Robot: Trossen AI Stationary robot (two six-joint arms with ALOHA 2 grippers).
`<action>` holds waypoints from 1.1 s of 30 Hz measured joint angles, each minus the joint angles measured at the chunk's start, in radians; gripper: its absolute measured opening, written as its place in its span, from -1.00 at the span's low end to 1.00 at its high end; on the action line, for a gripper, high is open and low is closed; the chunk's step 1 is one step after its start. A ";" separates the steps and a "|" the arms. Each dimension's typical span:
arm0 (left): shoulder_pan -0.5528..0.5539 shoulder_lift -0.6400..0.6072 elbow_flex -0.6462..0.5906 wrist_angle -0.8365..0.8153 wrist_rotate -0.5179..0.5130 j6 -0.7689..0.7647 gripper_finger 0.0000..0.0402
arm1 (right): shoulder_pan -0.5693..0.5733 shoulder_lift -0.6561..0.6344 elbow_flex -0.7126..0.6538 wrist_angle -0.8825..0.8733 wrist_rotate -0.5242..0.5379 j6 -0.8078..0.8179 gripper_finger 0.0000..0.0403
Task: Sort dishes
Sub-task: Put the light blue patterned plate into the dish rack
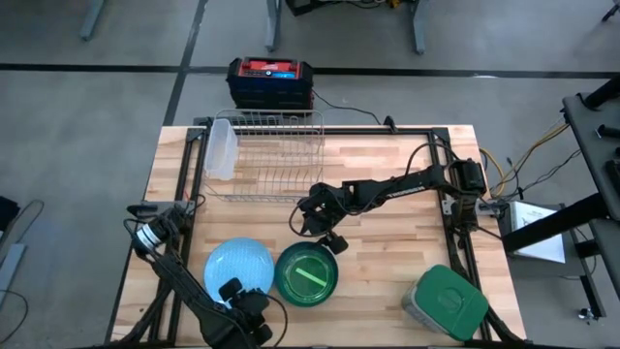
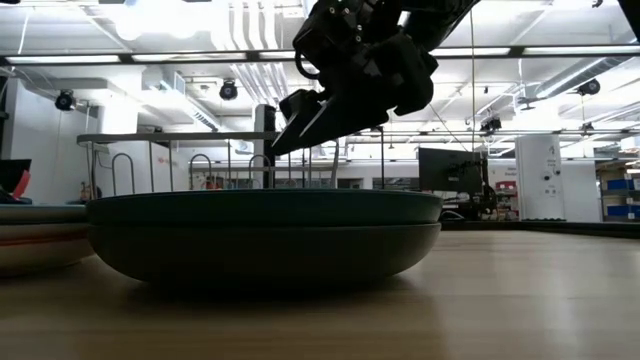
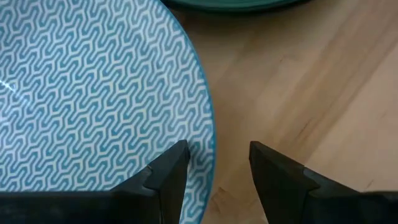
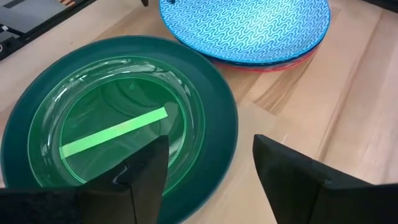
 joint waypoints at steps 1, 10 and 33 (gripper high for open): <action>-0.001 0.001 0.000 -0.002 0.001 0.000 -0.19 | 0.000 0.000 -0.001 0.001 0.000 0.000 0.10; -0.003 0.001 0.001 -0.108 0.087 -0.002 -0.19 | 0.000 0.000 -0.001 0.003 0.000 0.002 0.10; -0.005 -0.003 0.207 -0.490 -0.004 -0.012 -0.19 | 0.002 0.000 -0.002 0.011 0.000 0.010 0.13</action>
